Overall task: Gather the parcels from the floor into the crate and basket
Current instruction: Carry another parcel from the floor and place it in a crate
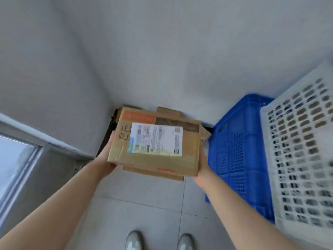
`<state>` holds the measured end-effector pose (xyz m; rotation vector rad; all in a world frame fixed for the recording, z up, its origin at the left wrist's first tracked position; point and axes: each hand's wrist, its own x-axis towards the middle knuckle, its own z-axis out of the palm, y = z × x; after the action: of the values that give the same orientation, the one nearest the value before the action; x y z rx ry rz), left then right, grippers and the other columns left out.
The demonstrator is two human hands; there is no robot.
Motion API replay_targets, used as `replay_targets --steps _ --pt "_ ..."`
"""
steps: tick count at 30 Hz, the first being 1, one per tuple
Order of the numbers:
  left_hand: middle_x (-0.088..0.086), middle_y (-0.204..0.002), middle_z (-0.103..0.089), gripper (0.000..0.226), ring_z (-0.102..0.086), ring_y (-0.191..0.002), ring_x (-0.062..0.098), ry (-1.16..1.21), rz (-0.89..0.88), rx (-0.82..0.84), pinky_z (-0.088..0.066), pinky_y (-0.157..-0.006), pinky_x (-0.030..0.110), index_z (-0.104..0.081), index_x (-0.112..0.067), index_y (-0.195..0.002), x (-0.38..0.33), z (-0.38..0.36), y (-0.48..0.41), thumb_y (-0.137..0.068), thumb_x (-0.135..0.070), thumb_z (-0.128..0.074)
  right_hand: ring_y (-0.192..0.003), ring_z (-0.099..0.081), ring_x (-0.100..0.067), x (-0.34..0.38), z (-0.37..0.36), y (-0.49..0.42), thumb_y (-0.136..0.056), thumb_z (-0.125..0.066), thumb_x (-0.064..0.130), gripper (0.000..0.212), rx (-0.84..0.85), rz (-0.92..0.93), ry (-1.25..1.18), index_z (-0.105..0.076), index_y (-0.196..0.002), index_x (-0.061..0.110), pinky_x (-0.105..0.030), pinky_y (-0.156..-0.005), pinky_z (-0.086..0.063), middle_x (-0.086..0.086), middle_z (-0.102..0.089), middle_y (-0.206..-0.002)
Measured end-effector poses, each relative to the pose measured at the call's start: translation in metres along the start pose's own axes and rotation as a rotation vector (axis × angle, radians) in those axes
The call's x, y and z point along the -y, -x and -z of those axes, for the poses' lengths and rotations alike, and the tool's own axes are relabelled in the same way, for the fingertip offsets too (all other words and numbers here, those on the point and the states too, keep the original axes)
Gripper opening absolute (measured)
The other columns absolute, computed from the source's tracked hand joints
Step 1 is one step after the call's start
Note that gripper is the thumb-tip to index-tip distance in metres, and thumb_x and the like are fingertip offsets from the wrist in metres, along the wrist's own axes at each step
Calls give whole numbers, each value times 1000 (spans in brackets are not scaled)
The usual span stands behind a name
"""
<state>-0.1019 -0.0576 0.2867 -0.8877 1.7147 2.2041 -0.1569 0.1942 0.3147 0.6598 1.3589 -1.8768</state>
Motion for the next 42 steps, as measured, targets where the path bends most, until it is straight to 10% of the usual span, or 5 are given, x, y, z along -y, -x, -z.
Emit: replay_targets --steps 7,14,19,30,42 --pt "8 -111 -71 47 -59 -119 36 -82 -90 163 -44 -104 52 -63 -16 -117 -185 -51 98 -106 -42 -27 -80 -73 -15 146 -45 145 -97 -41 61 47 -33 199 50 -75 -98 29 -34 -72 -58 1 -76 -97" --pt "-4 -77 -74 38 -65 -91 25 -189 -240 329 -56 -66 28 -61 -17 -95 -275 -151 134 -108 -24 -25 -84 -71 -24 213 -11 236 -95 -46 59 48 -101 322 -207 -76 -96 21 -45 -85 -58 -7 -73 -97" --pt "6 -110 -71 41 -64 -110 28 -302 -324 533 -47 -99 49 -69 -26 -108 -326 -280 125 -107 -28 -28 -70 -71 -28 274 71 279 -95 -44 57 54 -122 370 -389 -74 -82 14 -45 -71 -59 -11 -74 -81" --pt "8 -111 -71 64 -65 -105 24 -391 21 663 -47 -100 42 -66 -22 -111 -259 -593 95 -85 -75 -39 -90 -72 -38 336 358 321 -89 -60 57 47 -401 385 -394 -72 -110 17 -58 -74 -57 -19 -72 -109" --pt "13 -115 -62 82 -58 -102 28 -692 511 543 -51 -85 39 -59 -9 -107 -176 -625 81 -81 -82 -34 -109 -64 -42 279 452 308 -70 -48 88 87 -458 0 -288 -70 -113 15 -67 -88 -49 -22 -69 -117"
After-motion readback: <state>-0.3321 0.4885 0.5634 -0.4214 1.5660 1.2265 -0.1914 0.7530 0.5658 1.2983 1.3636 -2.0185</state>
